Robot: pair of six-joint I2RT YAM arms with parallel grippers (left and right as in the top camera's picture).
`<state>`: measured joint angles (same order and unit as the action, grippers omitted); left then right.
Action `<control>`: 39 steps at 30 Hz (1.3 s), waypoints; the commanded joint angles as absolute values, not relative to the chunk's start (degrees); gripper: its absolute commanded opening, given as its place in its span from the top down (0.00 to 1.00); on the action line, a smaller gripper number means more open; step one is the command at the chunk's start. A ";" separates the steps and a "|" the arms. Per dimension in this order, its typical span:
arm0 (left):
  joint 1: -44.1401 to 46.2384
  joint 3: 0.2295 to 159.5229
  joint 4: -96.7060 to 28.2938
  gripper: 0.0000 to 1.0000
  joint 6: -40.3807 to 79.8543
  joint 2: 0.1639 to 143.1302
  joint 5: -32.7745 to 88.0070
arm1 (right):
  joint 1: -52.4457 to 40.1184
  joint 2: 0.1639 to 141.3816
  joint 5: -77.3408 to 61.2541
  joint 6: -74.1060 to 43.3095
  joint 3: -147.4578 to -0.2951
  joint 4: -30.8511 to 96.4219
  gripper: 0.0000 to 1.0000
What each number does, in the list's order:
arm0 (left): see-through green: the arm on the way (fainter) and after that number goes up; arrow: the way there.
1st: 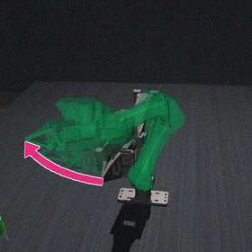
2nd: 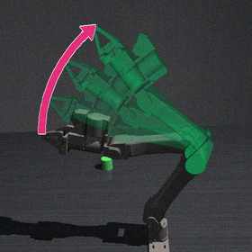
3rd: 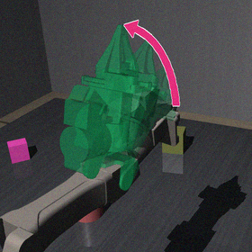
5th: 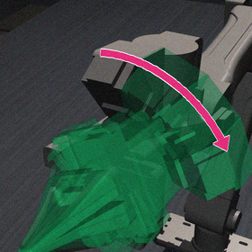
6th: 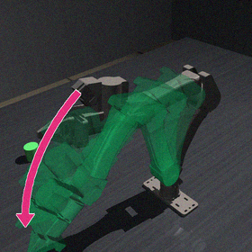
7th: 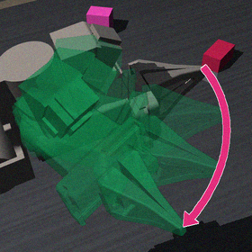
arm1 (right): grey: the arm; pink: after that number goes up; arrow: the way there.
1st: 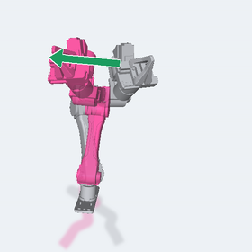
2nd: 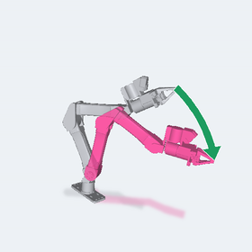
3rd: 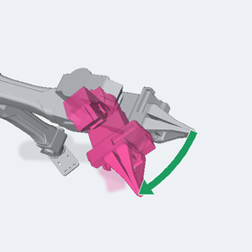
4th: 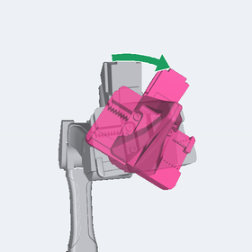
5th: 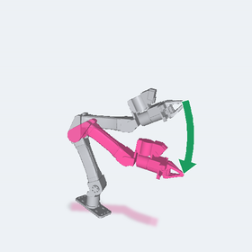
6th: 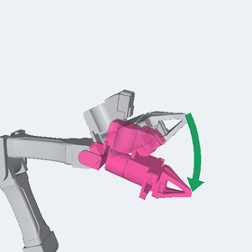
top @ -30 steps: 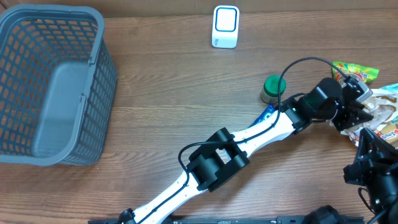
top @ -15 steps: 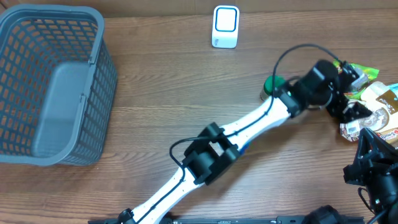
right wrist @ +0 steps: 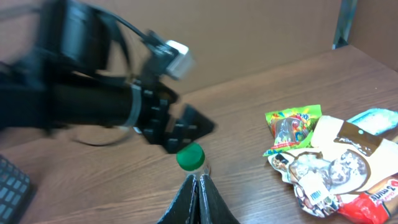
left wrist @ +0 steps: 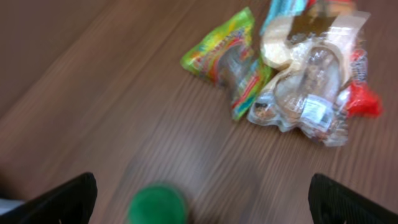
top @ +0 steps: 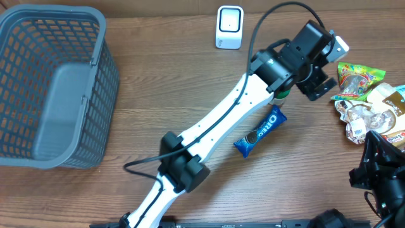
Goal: Scan the item barcode
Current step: 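Move the left gripper back over the blue Oreo pack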
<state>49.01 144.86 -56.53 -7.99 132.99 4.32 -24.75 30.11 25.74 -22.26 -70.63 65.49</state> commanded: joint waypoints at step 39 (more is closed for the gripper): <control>49.54 142.21 -94.41 0.00 -11.18 119.50 0.08 | -24.69 29.80 22.44 -31.79 -60.05 66.87 0.96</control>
<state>48.56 141.82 -94.26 -10.35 129.49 4.51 -24.75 30.15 21.43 -31.33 -60.36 67.13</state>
